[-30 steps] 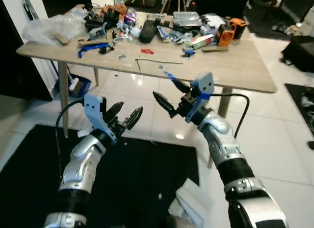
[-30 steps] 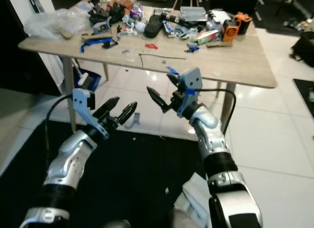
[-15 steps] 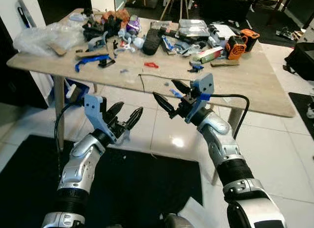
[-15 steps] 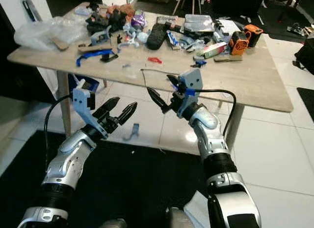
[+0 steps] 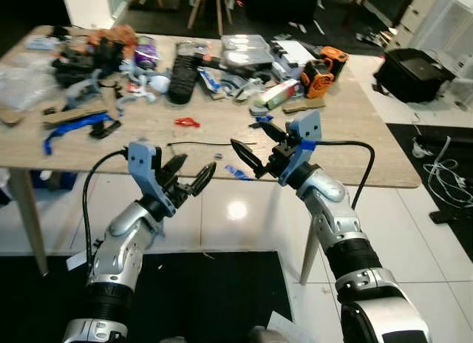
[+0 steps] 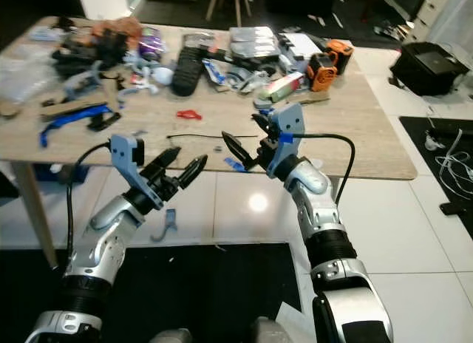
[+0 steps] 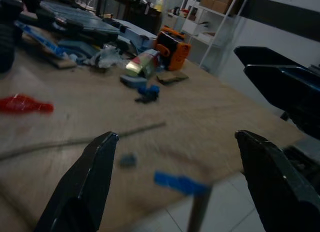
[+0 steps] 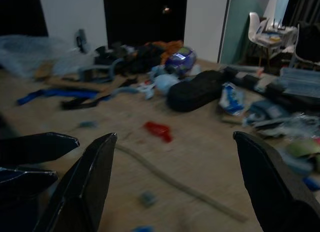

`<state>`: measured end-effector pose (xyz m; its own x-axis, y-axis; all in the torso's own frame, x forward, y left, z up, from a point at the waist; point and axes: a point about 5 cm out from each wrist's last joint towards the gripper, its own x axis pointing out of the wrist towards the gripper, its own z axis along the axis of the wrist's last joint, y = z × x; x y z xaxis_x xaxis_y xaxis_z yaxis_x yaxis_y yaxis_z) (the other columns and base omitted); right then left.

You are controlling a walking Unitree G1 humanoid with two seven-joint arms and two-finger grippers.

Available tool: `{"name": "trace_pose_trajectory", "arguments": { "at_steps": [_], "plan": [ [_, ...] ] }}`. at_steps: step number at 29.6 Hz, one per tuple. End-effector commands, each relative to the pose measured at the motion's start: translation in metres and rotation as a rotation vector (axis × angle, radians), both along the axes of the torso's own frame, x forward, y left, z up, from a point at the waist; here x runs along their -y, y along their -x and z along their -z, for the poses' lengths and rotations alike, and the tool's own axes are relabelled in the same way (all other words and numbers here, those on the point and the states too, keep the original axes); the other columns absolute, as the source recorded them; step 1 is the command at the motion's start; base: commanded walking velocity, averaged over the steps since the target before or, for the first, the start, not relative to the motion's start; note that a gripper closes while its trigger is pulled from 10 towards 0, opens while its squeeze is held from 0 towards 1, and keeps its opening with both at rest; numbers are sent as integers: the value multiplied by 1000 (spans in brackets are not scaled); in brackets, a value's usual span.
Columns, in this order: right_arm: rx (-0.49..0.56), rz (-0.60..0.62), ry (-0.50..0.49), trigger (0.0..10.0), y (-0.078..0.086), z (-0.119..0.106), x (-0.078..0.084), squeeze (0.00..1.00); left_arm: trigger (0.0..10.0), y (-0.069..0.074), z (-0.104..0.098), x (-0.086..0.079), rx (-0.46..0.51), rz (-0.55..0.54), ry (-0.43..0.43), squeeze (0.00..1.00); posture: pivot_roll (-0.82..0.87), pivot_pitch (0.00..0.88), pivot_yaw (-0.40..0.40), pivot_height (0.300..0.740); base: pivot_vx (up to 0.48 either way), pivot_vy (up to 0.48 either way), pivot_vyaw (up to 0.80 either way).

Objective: Picking trash to rubbish bin

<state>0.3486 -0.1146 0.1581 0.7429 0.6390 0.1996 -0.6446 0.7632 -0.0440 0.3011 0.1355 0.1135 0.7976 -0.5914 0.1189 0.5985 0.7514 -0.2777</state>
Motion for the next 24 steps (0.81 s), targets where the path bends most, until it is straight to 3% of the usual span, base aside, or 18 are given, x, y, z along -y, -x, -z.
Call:
{"name": "trace_pose_trajectory", "arguments": {
  "at_steps": [1,17,24],
  "plan": [
    [-6,12,-1,10000,0,1,4,0,10000,1,2,2,-2,9,-11,0,34,0,-38,740,480,0,0],
    [-6,20,-2,10000,-1,-1,4,0,10000,1,0,1,5,4,-9,0,33,0,-34,740,480,0,0],
    [-23,56,-4,10000,-3,0,7,0,10000,1,0,0,11,-4,1,0,33,0,-34,740,285,0,0]
  ]
}}
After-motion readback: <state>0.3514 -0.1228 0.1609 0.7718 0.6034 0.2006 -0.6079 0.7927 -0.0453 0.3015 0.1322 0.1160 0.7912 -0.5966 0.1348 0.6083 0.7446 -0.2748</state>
